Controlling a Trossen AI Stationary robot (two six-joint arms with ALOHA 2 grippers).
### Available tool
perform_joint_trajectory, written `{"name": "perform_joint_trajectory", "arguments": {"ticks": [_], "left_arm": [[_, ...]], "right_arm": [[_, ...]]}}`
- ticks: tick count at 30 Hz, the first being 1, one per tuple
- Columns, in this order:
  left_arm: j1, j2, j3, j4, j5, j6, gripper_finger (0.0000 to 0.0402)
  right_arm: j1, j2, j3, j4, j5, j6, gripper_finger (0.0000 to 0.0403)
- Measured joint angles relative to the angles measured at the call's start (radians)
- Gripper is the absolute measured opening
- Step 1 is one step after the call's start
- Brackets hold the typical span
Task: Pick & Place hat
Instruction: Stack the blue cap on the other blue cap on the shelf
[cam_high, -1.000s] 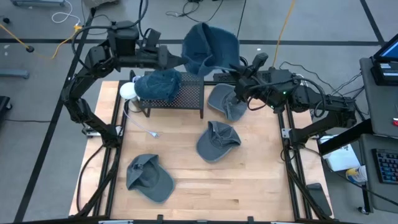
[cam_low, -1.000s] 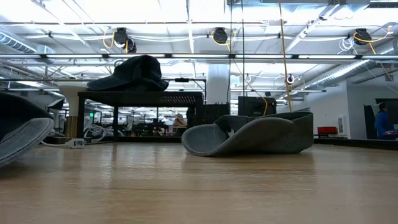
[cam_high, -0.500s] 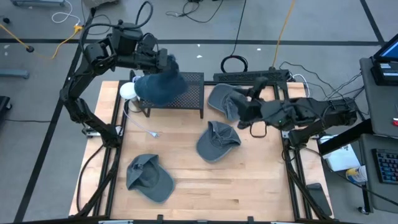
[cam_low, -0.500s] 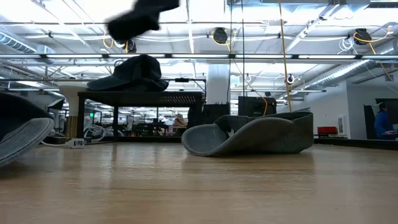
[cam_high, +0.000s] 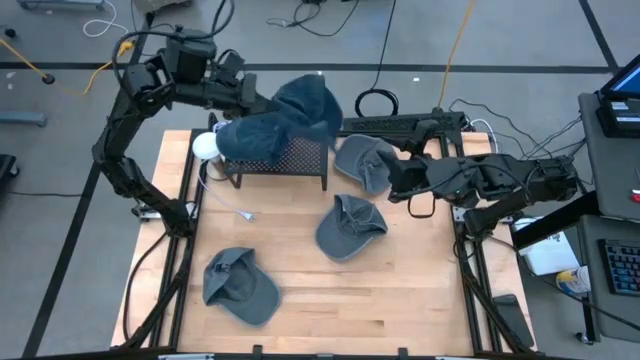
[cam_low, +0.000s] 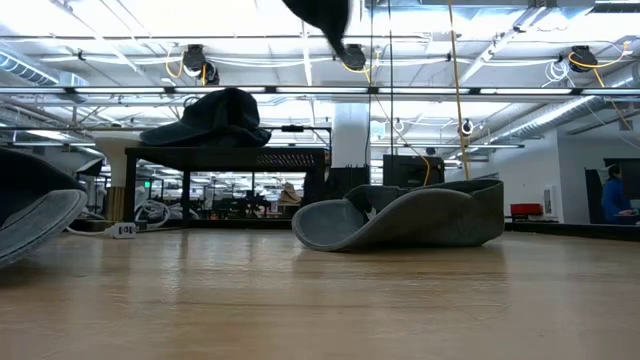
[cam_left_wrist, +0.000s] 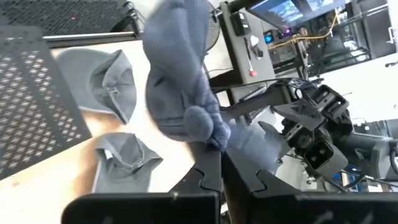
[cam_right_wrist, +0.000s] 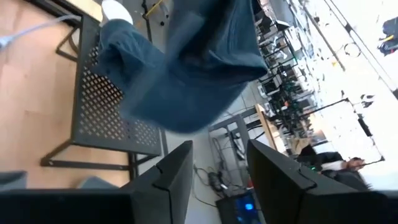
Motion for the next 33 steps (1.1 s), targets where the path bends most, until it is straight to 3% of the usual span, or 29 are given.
{"name": "perform_joint_trajectory", "arguments": {"ticks": [17, 33], "left_arm": [[0.151, -0.005, 0.086, -0.089, 0.064, 0.102, 0.0], [0.279, -0.01, 0.086, -0.163, -0.051, 0.317, 0.0]], "right_arm": [[0.0, -0.007, 0.0, 0.006, -0.008, -0.052, 0.0145], [0.0, -0.007, 0.0, 0.005, -0.005, -0.036, 0.0142]]}}
